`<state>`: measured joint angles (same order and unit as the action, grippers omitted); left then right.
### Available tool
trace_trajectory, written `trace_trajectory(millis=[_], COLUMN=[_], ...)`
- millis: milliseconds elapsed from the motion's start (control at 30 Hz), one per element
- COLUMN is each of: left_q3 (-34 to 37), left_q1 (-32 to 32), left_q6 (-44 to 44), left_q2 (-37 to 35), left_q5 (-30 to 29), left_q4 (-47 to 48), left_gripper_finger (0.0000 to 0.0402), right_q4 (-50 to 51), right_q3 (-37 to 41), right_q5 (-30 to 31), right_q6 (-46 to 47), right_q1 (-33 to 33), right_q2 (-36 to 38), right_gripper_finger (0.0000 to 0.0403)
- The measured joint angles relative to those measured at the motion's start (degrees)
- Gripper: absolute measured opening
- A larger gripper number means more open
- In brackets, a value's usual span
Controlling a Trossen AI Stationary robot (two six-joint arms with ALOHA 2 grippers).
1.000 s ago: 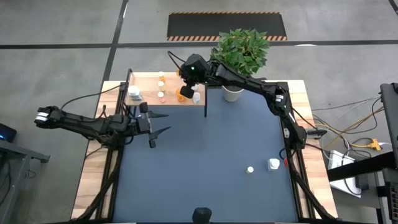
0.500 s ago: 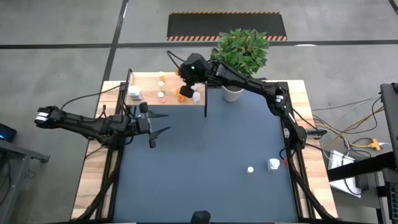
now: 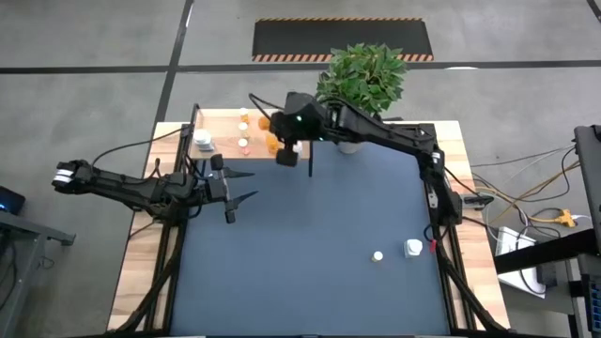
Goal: Pick and place medicine bottles onto shelf by color
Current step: Put the orange pill bottle on the shelf
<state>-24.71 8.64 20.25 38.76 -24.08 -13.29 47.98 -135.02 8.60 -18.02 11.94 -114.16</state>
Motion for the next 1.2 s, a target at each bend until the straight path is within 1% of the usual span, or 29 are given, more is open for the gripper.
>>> trace_trajectory(millis=[267, 333, 467, 500, 567, 700, 767, 833, 967, 1000, 1100, 1200], left_q3=[0.0, 0.0, 0.0, 0.0, 0.0, 0.0, 0.0, 0.0, 0.0, 0.0, 0.0, 0.0], left_q1=[0.0, 0.0, 0.0, 0.0, 0.0, 0.0, 0.0, 0.0, 0.0, 0.0, 0.0, 0.0], left_q6=[0.0, 0.0, 0.0, 0.0, 0.0, -0.1, -0.3, -0.3, -0.3, -0.3, -0.3, -0.4], left_q2=[0.0, 0.0, 0.0, 0.0, 0.0, 0.0, 0.0, 0.0, 0.0, 0.0, 0.0, 0.0], left_q5=[0.0, 0.0, 0.0, 0.0, 0.0, 0.0, 0.0, 0.0, 0.0, 0.0, 0.0, 0.0], left_q4=[-0.8, -0.9, -1.3, -1.3, -1.3, -1.3, -1.3, -1.3, -1.3, -1.3, -1.3, -1.3], left_gripper_finger=[0.0209, 0.0209, 0.0209, 0.0209, 0.0209, 0.0209, 0.0209, 0.0209, 0.0209, 0.0209, 0.0209, 0.0209], right_q4=[16.0, 22.1, 31.3, 32.5, 34.3, 37.4, 37.6, 37.5, 37.8, 37.8, 36.2, 31.6], right_q3=[0.0, 0.0, 0.3, 0.5, 1.2, 3.7, 5.4, 7.0, 9.2, 9.5, 10.1, 12.0], right_q5=[-0.6, -4.8, -20.8, -23.8, -25.8, -25.6, -23.7, -19.9, -9.3, -8.1, -6.9, -7.1], right_q6=[2.7, 4.0, 11.0, 12.8, 14.7, 15.6, 17.1, 18.8, 24.8, 25.9, 26.7, 25.8], right_q1=[-6.4, -7.3, -7.9, -8.2, -9.0, -10.6, -11.4, -12.0, -12.3, -12.3, -12.3, -13.3], right_q2=[3.9, 4.2, 2.8, 2.0, 0.4, -3.0, -4.4, -5.7, -7.6, -8.2, -9.8, -10.5], right_gripper_finger=[0.0009, 0.0009, 0.0009, 0.0009, 0.0009, 0.0009, 0.0009, 0.0009, 0.0009, 0.0009, 0.0009, 0.0009])
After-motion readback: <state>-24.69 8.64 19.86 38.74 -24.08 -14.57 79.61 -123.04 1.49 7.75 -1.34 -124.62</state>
